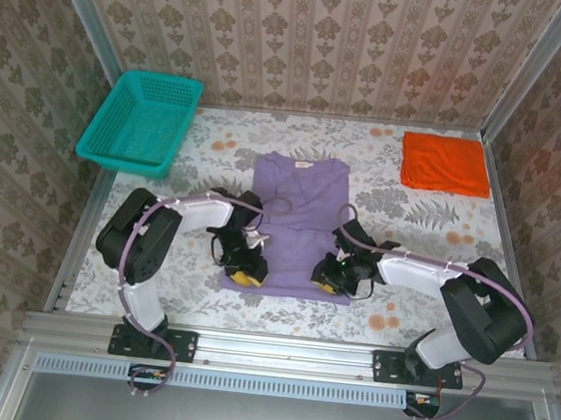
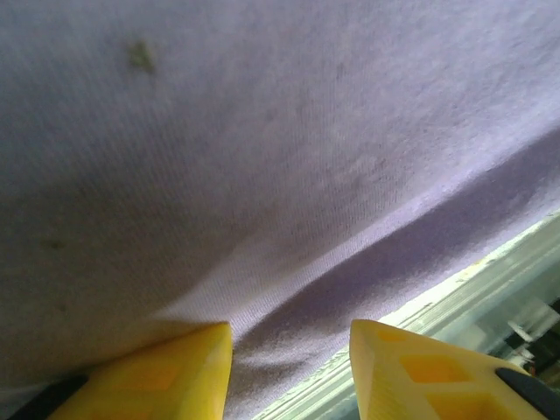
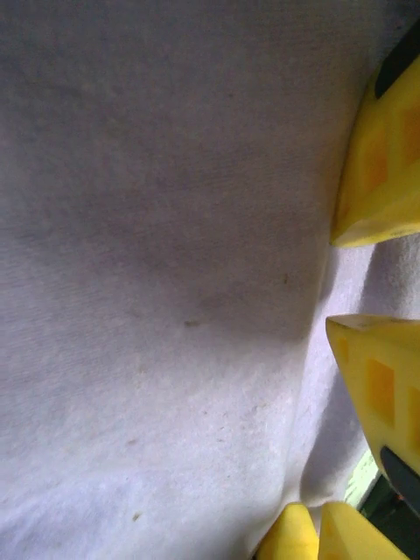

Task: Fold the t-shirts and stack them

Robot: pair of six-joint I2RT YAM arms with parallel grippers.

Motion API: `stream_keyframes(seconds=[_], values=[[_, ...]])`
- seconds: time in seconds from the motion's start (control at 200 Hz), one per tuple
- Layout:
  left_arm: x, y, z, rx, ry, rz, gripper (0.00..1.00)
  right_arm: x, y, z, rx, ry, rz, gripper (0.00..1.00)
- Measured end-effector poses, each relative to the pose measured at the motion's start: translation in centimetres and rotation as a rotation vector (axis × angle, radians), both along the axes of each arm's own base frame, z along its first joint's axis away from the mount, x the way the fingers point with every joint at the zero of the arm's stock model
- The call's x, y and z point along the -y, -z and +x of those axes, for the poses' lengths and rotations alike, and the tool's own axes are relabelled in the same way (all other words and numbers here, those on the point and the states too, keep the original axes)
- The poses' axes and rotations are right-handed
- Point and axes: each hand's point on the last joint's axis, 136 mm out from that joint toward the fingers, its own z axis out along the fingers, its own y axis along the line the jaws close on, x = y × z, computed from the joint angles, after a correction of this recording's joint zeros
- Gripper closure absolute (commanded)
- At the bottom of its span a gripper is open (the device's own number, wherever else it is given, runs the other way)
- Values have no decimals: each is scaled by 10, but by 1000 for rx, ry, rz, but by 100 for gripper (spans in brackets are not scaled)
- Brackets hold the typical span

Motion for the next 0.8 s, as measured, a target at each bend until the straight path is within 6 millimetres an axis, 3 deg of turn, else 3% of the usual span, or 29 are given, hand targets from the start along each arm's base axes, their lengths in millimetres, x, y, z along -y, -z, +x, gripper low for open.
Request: stream_keyframes(seconds=[0.165, 0.34, 0.475, 0.575, 0.705, 0.8], values=[[-15, 3, 4, 57, -4, 125, 52, -3, -3, 2, 23, 30, 52, 49], [-34, 1, 19, 121, -66, 223, 39, 1, -10, 5, 79, 72, 103, 42], [-70, -5, 46, 192, -176, 312, 24, 15, -15, 8, 107, 123, 83, 37], [-83, -17, 59, 232, -252, 309, 16, 27, -18, 9, 119, 155, 48, 35], [-90, -43, 71, 265, -371, 215, 23, 43, -26, 7, 146, 201, 28, 31], [-91, -51, 72, 223, -434, 147, 31, 52, -41, 9, 190, 236, 44, 30]])
